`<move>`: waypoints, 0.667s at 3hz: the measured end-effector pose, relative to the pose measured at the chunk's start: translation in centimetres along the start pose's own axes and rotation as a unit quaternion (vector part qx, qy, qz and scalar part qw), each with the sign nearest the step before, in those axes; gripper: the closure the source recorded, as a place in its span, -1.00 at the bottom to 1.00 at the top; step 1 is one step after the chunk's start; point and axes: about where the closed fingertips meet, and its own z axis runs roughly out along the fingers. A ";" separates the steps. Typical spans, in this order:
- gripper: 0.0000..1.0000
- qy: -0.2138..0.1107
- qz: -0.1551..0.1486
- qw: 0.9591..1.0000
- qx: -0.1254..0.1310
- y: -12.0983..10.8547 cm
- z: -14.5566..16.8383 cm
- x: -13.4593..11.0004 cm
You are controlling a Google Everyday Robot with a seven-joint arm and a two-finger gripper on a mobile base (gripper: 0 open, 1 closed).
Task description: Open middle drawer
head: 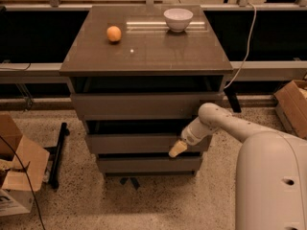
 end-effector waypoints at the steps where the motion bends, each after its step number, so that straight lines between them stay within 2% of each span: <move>1: 0.13 0.000 0.000 1.000 0.000 0.0 -0.2 -0.1; 2: 0.60 0.000 0.000 1.000 0.000 0.1 -0.3 -0.1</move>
Offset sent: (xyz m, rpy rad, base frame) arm -0.1030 -0.0689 0.0065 -0.1345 0.3085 -0.1726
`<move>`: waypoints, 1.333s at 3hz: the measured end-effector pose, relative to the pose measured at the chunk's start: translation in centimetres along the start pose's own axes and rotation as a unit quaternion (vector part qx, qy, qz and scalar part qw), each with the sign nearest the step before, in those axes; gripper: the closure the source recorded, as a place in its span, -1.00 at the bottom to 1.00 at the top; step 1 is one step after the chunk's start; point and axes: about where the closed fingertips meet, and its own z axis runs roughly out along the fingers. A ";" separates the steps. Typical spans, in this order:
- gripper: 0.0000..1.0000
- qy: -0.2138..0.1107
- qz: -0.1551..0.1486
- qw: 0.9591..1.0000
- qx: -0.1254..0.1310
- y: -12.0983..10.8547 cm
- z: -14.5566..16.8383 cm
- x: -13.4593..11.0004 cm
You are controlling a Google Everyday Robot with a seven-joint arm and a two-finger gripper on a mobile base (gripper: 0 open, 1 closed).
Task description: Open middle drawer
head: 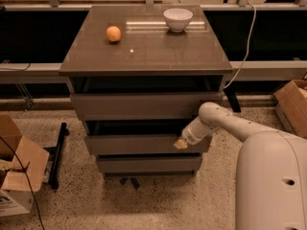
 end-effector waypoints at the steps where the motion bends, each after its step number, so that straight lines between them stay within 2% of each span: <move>1: 0.99 0.000 0.000 1.000 0.000 0.0 0.0 0.0; 3: 0.97 0.000 0.000 1.000 0.000 0.0 0.0 0.0; 4: 0.52 0.000 0.000 1.000 0.000 0.0 0.0 0.0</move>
Offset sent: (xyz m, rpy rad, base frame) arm -0.2076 -0.1346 0.0903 -0.2905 0.2987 -0.5227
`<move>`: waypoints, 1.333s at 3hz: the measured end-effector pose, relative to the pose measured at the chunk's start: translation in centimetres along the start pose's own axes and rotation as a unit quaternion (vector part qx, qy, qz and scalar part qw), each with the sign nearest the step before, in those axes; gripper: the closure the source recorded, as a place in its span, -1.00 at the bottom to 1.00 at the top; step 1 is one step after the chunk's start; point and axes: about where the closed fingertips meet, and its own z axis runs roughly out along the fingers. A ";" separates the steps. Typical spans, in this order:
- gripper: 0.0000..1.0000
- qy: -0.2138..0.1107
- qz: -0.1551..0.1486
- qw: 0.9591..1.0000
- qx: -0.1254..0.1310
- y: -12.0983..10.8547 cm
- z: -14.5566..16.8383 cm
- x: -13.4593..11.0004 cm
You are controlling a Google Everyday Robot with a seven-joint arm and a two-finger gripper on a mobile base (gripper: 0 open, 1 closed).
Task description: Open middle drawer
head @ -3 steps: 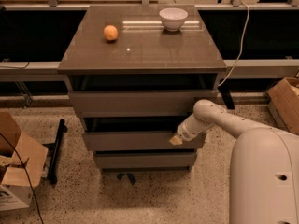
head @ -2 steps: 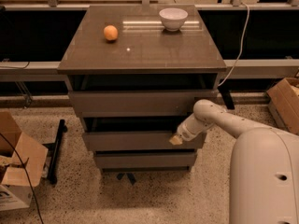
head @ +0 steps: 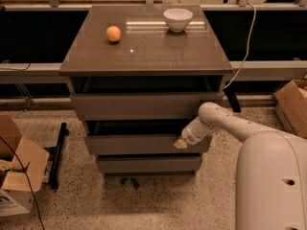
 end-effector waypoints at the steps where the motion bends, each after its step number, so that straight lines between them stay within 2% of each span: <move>1: 0.05 0.000 0.000 1.000 0.000 0.0 0.0 0.0; 2: 0.23 0.000 0.000 1.000 0.000 0.0 0.0 0.0; 3: 0.01 0.000 0.000 1.000 0.000 0.0 0.0 0.0; 4: -0.45 0.000 0.000 1.000 0.000 0.0 0.0 0.0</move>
Offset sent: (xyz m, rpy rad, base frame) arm -0.1113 -0.0267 -0.0150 -0.1605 0.1802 0.0373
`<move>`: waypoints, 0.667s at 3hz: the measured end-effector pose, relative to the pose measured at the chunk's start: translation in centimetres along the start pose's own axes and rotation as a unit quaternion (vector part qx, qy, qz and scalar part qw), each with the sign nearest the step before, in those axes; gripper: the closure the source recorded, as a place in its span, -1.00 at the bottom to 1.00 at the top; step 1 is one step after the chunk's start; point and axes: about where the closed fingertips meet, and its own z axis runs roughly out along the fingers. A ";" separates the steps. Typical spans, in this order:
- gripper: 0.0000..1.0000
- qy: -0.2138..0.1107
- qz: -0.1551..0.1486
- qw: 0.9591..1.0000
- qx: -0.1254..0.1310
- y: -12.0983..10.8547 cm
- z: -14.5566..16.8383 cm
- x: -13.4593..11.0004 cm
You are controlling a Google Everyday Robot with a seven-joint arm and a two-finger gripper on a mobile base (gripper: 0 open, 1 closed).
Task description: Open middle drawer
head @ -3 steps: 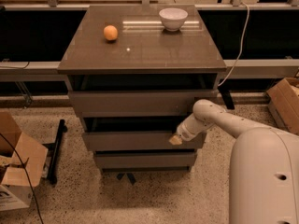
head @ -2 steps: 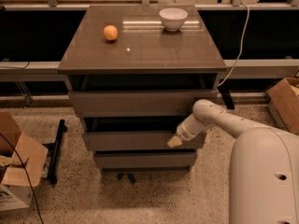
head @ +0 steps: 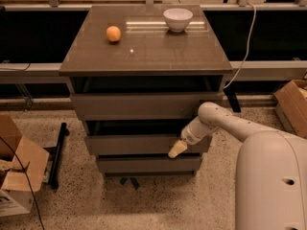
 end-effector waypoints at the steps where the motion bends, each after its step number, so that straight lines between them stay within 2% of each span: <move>1: -0.45 0.004 0.006 1.000 -0.002 0.6 -0.2 0.7; 2: 0.01 0.004 0.006 1.000 -0.002 0.7 -0.4 0.6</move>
Offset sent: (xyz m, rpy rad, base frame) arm -0.2970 -0.1230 0.0233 -0.1608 0.3613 -0.2854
